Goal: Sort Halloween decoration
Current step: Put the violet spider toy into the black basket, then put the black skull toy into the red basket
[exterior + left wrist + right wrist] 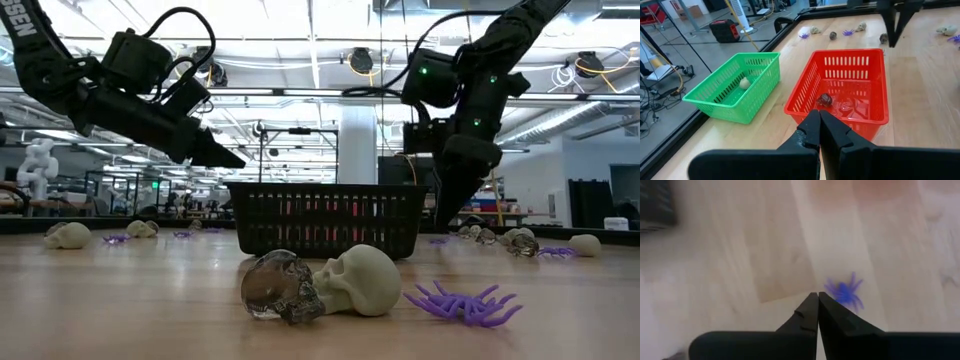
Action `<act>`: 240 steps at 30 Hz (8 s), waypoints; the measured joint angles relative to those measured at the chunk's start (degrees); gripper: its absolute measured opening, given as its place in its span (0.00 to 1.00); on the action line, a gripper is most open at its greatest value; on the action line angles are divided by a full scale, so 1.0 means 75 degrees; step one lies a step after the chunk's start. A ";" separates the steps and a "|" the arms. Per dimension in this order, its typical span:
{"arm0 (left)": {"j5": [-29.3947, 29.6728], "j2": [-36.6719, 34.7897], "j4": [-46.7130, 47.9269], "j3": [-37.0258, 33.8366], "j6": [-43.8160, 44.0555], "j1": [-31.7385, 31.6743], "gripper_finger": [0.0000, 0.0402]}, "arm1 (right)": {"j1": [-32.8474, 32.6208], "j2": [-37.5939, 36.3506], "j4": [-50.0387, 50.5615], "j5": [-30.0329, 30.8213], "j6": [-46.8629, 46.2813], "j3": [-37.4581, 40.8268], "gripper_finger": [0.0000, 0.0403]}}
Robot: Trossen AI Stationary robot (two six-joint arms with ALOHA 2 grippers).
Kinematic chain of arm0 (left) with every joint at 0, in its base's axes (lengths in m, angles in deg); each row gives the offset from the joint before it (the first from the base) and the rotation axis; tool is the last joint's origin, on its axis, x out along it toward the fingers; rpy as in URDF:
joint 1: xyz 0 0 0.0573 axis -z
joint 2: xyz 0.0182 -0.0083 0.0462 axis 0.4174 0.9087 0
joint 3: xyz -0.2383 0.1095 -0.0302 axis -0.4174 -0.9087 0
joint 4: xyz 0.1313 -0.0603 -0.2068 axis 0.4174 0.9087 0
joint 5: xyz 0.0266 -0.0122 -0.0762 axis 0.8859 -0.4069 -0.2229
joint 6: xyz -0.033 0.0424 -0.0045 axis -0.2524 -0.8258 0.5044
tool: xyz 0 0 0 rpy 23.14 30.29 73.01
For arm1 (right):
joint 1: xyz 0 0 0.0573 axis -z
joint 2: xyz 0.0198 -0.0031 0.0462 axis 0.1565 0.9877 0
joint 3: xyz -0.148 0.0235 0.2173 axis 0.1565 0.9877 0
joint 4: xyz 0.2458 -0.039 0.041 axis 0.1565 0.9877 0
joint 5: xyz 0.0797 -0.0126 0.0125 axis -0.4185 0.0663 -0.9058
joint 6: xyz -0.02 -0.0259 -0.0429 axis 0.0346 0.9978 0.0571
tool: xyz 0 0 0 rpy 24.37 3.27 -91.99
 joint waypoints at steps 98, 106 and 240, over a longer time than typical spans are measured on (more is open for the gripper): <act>-0.0002 0.0000 0.0141 0.0000 0.0178 0.0000 0.01 | 0.0535 0.0115 -0.0160 0.0271 0.0052 0.0015 0.10; -0.0001 0.0000 0.0159 0.0000 0.0178 0.0000 0.01 | 0.0403 0.0131 -0.0240 0.1229 0.0910 0.0000 0.38; -0.0233 0.1030 1.2187 0.4473 -0.1054 -0.0412 0.34 | 0.1509 -0.2120 -0.5522 -0.0596 0.2875 0.0729 0.00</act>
